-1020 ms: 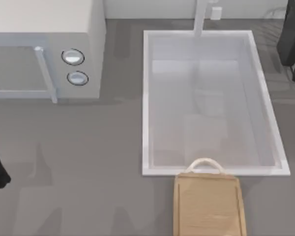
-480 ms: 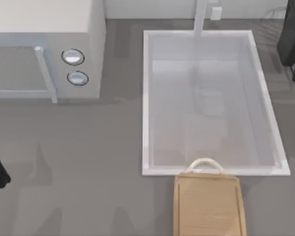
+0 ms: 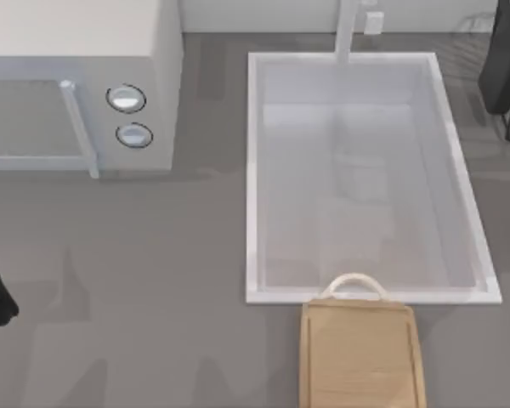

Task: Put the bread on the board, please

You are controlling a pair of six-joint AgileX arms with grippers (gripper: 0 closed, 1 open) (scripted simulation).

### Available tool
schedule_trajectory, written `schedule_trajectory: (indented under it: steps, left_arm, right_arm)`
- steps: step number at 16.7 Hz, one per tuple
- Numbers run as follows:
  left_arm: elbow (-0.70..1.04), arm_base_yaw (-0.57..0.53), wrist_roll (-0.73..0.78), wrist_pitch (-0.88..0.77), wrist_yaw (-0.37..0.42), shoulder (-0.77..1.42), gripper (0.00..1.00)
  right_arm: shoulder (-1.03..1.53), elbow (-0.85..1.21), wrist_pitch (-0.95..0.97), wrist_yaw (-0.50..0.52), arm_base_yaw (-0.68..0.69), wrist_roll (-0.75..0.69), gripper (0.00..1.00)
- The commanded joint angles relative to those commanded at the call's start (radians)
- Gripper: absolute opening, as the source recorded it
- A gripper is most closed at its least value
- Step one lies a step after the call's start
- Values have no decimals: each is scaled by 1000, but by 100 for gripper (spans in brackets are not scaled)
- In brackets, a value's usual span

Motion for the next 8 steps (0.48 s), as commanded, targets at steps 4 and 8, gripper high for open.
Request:
schedule_trajectory:
  steps: [4, 8]
  left_arm:
    - [0, 0, 0, 0, 0, 0, 100]
    - [0, 0, 0, 0, 0, 0, 100]
  right_arm:
    - [-30, 84, -114, 0, -2, -3, 0]
    - [-85, 199, -303, -1, -2, -5, 0]
